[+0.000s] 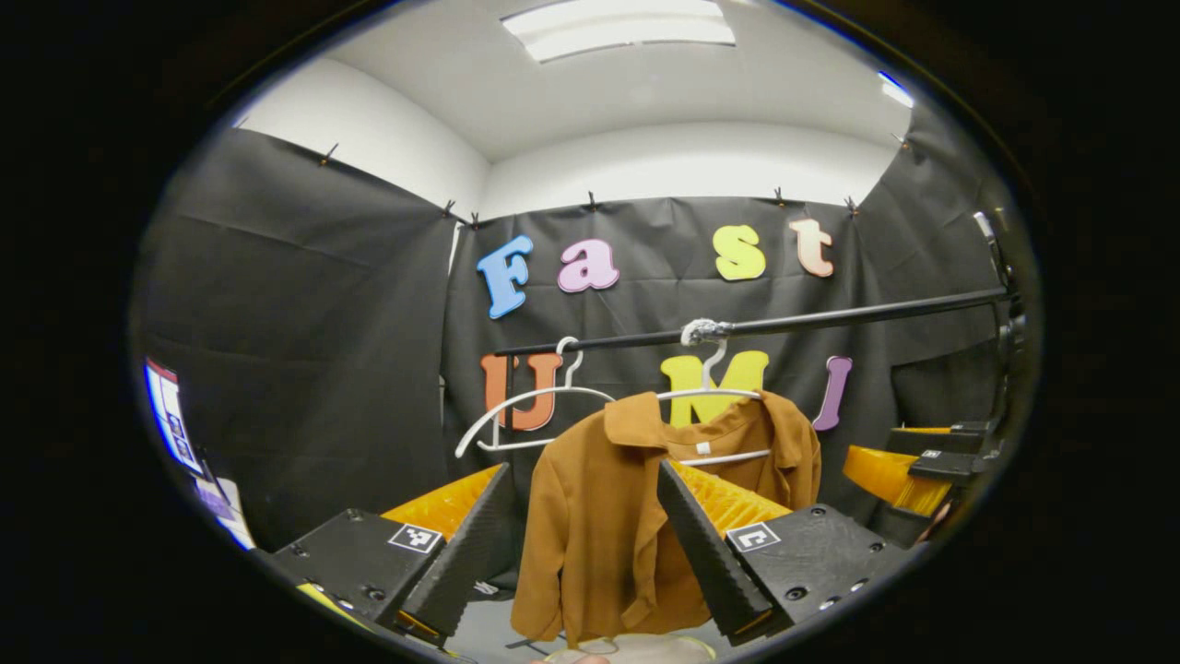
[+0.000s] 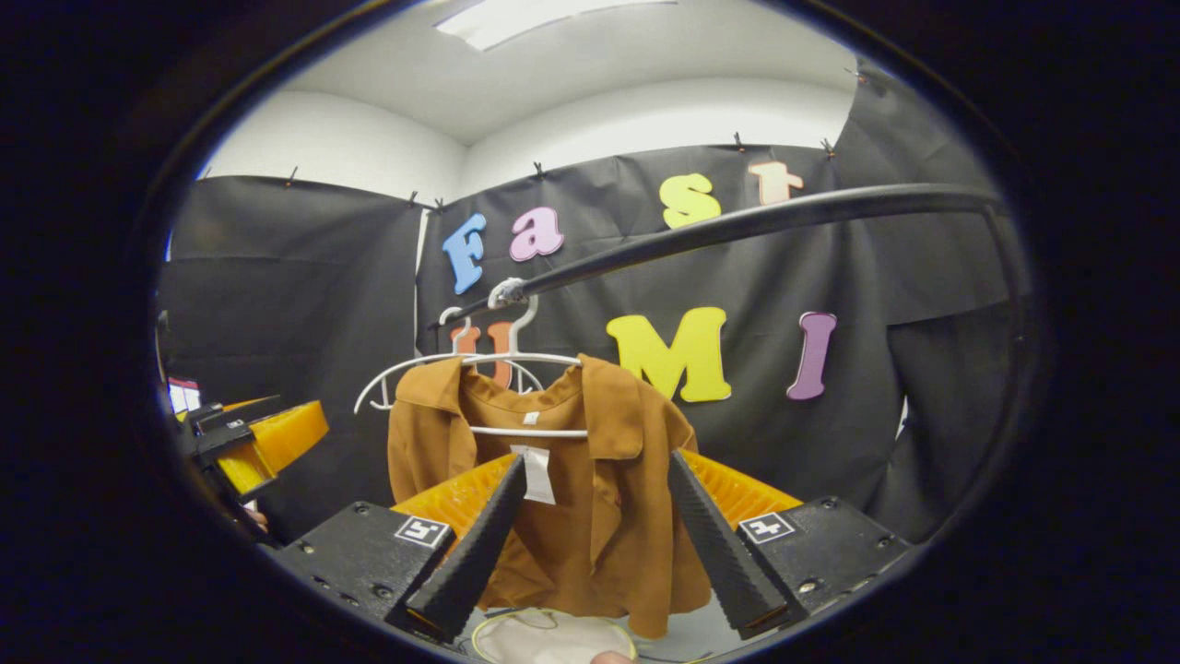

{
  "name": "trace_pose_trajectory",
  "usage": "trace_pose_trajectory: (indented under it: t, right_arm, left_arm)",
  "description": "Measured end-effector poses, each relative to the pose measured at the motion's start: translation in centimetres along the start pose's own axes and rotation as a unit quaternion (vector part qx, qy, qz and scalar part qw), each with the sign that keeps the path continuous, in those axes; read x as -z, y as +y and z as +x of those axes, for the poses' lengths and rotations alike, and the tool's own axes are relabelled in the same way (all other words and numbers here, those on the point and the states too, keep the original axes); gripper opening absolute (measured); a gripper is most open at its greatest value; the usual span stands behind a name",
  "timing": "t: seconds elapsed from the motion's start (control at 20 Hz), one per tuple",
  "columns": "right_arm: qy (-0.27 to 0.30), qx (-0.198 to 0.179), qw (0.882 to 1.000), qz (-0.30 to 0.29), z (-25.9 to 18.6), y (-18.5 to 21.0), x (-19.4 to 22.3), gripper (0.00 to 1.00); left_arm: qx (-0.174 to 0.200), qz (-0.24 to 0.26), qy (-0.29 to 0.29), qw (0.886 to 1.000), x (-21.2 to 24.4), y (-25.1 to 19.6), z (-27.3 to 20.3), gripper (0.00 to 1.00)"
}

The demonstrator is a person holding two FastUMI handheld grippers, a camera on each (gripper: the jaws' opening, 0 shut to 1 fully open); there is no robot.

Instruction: Grasp the clothes on the hanger with both hands and then place them into the laundry hamper below.

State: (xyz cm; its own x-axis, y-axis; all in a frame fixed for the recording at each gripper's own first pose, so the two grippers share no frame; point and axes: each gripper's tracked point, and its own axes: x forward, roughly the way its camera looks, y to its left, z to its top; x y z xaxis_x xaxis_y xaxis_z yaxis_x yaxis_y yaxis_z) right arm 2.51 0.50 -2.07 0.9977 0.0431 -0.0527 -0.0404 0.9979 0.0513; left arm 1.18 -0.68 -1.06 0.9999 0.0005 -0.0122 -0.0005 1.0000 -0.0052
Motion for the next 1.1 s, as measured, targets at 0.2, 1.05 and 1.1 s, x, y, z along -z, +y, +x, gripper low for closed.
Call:
trace_pose_trajectory:
  t: [0.2,1.05,1.1]
  right_arm:
    - [0.024,-0.019,0.999,0.02,2.0,0.7,2.2,0.96]
    - [0.083,-0.02,0.988,0.128,13.8,-0.8,8.1,0.88]
    - [0.085,-0.017,0.988,0.131,14.4,-0.8,8.1,0.87]
  left_arm:
    - [0.004,-0.017,0.003,1.0,0.9,-1.1,0.9,1.0]
    - [0.076,-0.039,0.084,0.993,8.8,-6.4,11.2,0.96]
    - [0.077,-0.044,0.09,0.992,9.3,-6.3,12.0,1.0]
